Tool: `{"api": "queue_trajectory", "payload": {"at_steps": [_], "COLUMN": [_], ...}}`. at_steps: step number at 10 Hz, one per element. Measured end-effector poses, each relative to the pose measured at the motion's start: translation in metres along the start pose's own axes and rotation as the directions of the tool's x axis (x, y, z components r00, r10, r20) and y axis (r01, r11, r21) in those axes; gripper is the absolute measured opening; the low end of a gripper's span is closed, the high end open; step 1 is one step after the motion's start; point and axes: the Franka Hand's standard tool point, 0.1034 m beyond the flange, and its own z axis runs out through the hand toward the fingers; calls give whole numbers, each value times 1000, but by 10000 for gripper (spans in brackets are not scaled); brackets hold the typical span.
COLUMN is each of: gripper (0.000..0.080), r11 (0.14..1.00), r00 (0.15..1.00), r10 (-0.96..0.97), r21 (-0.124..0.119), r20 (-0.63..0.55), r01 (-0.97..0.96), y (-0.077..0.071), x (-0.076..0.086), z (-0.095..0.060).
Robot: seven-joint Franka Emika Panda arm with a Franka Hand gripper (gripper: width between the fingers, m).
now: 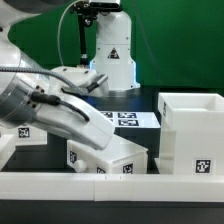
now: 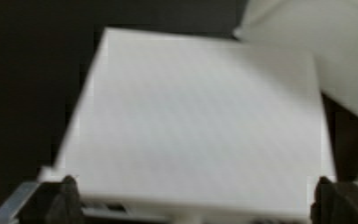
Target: Assemble drawer
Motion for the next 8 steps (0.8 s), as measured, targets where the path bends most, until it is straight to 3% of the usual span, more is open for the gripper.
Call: {"api": "queue_trajectory", "payload": {"at_steps": [4,8], "gripper": [649,649], "r11": [1000,999], "r00": [999,999], "r10": [-4,8], "r21": [19,32], "r20": [-48,-52], "r01": [5,-6], "y": [9,23], "x": [22,29], "z": [8,26]}}
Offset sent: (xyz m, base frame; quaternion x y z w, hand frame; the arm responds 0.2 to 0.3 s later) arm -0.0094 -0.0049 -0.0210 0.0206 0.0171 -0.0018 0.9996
